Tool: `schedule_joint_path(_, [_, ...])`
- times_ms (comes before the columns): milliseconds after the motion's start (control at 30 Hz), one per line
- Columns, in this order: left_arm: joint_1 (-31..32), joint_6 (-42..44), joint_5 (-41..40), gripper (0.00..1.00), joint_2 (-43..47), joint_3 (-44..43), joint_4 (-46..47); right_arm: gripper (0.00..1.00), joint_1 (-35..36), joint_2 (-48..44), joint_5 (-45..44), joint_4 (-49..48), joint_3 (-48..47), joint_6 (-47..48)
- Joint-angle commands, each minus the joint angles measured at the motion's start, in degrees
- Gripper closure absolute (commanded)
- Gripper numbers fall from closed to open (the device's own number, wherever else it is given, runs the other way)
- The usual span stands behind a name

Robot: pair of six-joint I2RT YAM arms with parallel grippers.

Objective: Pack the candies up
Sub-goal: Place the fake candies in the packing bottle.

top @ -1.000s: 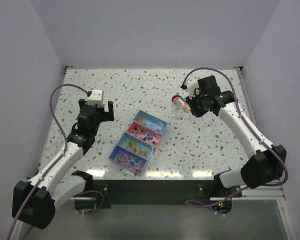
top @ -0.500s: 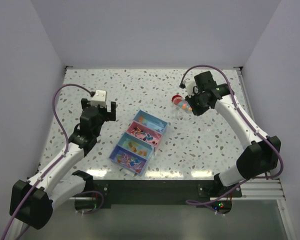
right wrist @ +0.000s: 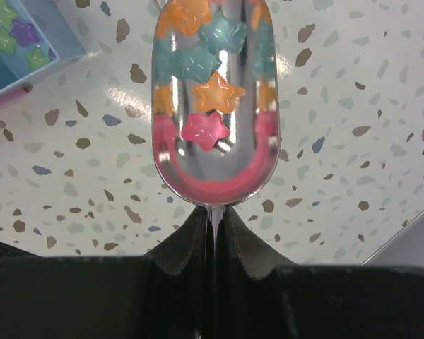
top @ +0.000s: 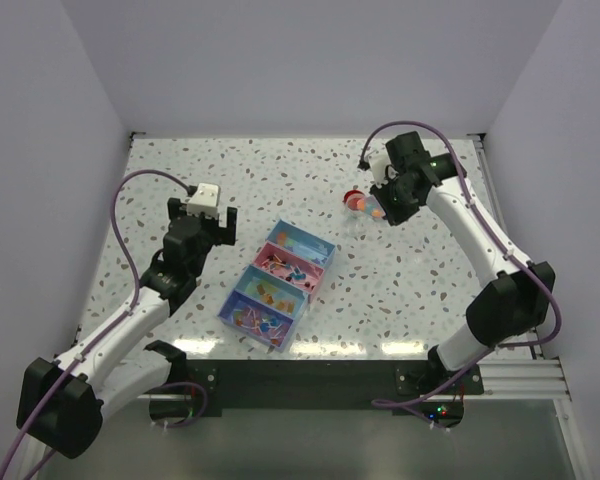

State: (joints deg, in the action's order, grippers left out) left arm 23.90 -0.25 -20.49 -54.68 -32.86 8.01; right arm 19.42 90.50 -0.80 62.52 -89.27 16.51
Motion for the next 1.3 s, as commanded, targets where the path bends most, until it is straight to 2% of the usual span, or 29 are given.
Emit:
schedule_joint_path(0, [0.62,1.66,-1.31,0.0,0.89,0.52,3.68,1.0,0.09,0.47,-1.05,2.86,-3.71,-0.43])
schedule_joint_path(533, [1.24,2.19,-1.48,0.0,1.24,0.61,3.94,1.0,3.08,3.46,-5.35,6.03,-6.87,-0.34])
schedule_joint_path(1267, [3.96,3.41,-3.42,0.0,0.71,1.13,4.65,1.0,8.97,5.48,-17.12,8.14,-9.07,2.73])
